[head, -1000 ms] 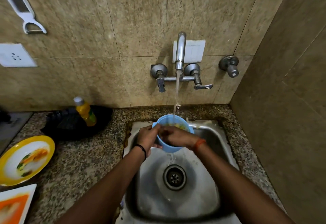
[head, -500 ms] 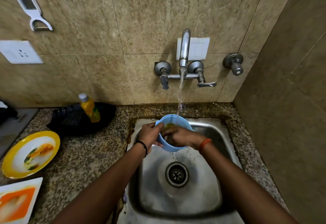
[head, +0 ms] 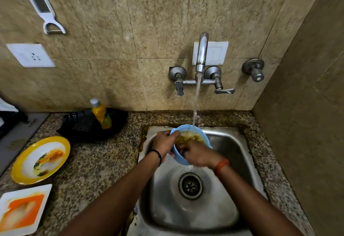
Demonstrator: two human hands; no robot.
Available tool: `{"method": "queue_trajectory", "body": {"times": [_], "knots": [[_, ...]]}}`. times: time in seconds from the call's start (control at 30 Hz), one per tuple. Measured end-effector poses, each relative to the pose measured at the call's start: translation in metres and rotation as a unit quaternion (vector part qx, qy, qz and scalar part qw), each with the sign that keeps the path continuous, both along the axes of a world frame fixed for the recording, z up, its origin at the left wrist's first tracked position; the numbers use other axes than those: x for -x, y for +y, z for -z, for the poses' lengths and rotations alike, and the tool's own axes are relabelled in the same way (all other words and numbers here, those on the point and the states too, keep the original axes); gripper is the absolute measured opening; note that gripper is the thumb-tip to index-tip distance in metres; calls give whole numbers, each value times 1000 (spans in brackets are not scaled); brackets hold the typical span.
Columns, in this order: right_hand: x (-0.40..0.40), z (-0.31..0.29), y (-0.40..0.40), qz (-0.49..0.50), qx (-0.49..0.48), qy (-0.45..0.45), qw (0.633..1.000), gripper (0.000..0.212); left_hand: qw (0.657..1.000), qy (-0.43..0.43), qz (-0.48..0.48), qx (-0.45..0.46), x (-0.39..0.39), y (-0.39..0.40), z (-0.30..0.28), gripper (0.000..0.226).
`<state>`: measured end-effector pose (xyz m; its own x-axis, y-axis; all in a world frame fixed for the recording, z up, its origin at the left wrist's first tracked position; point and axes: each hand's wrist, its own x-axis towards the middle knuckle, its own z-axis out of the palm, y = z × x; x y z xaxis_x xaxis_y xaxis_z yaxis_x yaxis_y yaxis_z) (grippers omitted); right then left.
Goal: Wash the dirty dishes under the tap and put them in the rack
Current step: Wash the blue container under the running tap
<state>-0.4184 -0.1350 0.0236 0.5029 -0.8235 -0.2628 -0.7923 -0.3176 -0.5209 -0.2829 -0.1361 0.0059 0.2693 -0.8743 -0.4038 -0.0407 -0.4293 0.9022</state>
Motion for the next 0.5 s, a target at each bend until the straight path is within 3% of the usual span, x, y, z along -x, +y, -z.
{"method": "queue_trajectory", "body": {"times": [0.07, 0.1, 0.13, 0.23, 0.37, 0.43, 0.5], "knots": [[7, 0, -16, 118, 8, -50, 992, 30, 1000, 16, 3, -11, -3, 1, 2, 23], [9, -1, -22, 147, 29, -25, 988, 29, 999, 28, 2, -15, -3, 2, 2, 23], [9, -2, -22, 110, 32, 3, 993, 29, 999, 32, 3, -15, -2, 3, 1, 22], [-1, -4, -10, -32, -65, -29, 997, 30, 1000, 6, 7, -11, 0, 5, -1, 18], [2, 16, -20, 32, 63, 8, 997, 38, 999, 36, -4, -29, -4, 5, -1, 20], [1, 17, -17, -19, -11, -27, 999, 32, 999, 18, 1, -28, -5, 4, 0, 19], [2, 18, -14, 19, -60, -110, 992, 32, 1000, 16, -4, -27, -7, 5, -2, 19]]}}
